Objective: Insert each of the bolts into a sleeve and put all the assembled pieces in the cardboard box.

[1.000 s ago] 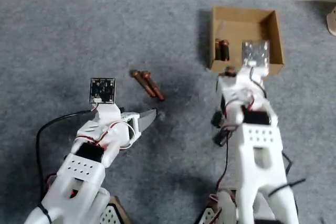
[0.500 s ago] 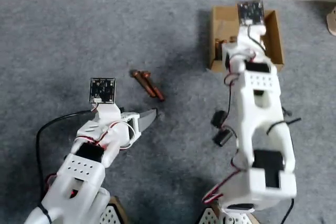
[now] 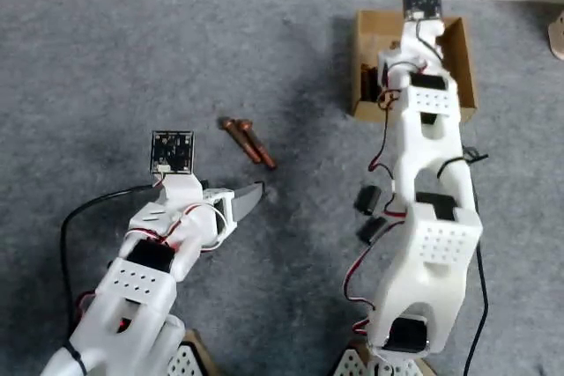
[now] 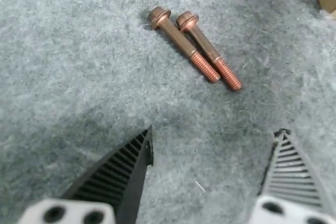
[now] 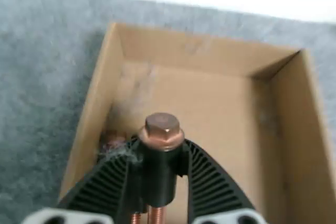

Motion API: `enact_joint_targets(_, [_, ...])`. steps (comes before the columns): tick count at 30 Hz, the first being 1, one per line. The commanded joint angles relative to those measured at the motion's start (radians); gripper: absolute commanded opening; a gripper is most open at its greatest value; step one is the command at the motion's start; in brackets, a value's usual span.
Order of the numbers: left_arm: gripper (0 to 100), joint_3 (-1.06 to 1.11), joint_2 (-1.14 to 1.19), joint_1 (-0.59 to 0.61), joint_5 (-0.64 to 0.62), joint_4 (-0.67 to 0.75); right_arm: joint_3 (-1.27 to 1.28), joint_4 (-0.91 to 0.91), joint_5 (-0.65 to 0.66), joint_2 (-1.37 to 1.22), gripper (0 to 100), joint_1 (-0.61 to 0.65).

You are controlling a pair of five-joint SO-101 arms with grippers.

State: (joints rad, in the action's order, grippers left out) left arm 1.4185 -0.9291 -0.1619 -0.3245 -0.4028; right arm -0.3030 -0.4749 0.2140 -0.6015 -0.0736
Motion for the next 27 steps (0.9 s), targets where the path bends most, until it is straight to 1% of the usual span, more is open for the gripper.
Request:
enact_joint_targets(1, [33, -0.005, -0.004, 0.008, 0.014, 0.02, -0.099, 0.027, 0.006, -0.033, 0.5, -0.012])
enact_joint_targets(3, [33, -0.005, -0.004, 0.005, 0.044, 0.02, -0.114, 0.027, 0.008, -0.071, 0.5, -0.013])
enact_joint_targets(6, [33, -0.005, -0.004, 0.004, 0.049, 0.02, -0.117, 0.021, 0.006, -0.096, 1.7, -0.016])
enact_joint_targets(9, [33, -0.005, -0.004, 0.004, 0.051, 0.02, -0.117, -0.038, 0.0, -0.094, 10.1, -0.021])
enact_joint_targets(11, [33, -0.005, -0.004, 0.004, 0.054, 0.02, -0.143, -0.119, -0.051, -0.09, 13.1, -0.021])
enact_joint_targets(17, [33, -0.005, -0.004, 0.004, 0.054, 0.02, -0.344, -0.417, -0.203, -0.056, 11.6, -0.021])
enact_joint_targets(23, [33, -0.004, -0.002, 0.004, 0.054, 0.02, -0.519, -0.76, -0.295, -0.024, 11.6, -0.015])
enact_joint_targets(27, [33, -0.004, -0.002, 0.004, 0.054, 0.02, -0.608, -0.951, -0.405, -0.021, 11.6, -0.016])
